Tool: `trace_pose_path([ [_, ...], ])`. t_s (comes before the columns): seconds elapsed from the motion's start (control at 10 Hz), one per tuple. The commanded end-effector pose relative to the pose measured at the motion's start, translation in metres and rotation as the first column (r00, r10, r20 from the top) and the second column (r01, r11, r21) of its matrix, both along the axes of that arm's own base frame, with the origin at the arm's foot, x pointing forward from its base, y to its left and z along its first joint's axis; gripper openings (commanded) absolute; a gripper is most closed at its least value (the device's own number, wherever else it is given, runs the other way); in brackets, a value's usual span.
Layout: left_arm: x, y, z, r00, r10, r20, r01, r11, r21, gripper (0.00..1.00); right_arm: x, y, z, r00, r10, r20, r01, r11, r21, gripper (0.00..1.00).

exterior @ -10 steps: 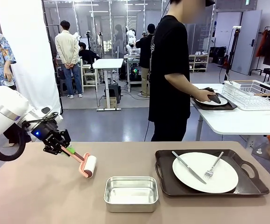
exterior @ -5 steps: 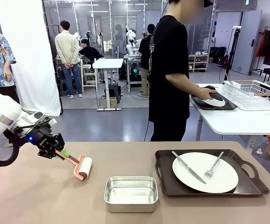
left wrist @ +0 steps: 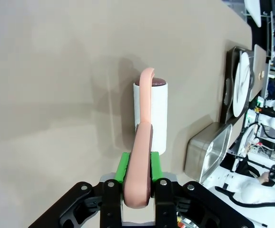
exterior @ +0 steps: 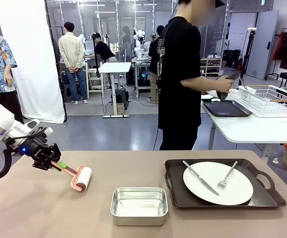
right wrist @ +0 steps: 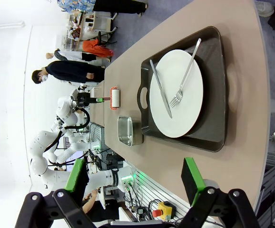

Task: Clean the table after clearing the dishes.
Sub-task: When the left (or right) Handle tray is removed, use the left hand (or right hand) to clean the left (or right) side of the table with the Lint Roller.

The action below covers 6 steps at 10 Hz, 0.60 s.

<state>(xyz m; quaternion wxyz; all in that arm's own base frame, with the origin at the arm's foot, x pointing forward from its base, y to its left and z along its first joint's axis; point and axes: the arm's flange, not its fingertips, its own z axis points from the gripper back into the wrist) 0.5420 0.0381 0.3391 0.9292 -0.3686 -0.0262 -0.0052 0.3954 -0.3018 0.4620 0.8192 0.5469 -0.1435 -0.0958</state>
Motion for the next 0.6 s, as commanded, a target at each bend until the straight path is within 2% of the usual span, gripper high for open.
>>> trace_pose_path([
  [0.0, -0.002, 0.036, -0.042, 1.0, 0.016, 0.014, -0.018, 0.986, 0.165, 0.21, -0.001, 0.003, 0.003, 1.0, -0.006, -0.006, 0.006, 1.0, 0.001, 1.0],
  [0.2, -0.007, 0.057, -0.045, 0.999, 0.006, 0.039, -0.013, 0.986, 0.169, 0.21, -0.001, 0.003, 0.003, 1.0, -0.006, -0.006, 0.006, 1.0, 0.001, 1.0],
  [0.5, -0.011, 0.097, -0.046, 0.995, 0.075, 0.069, -0.087, 0.979, 0.184, 0.21, -0.001, 0.003, 0.003, 1.0, -0.006, -0.006, 0.006, 1.0, 0.001, 1.0],
])
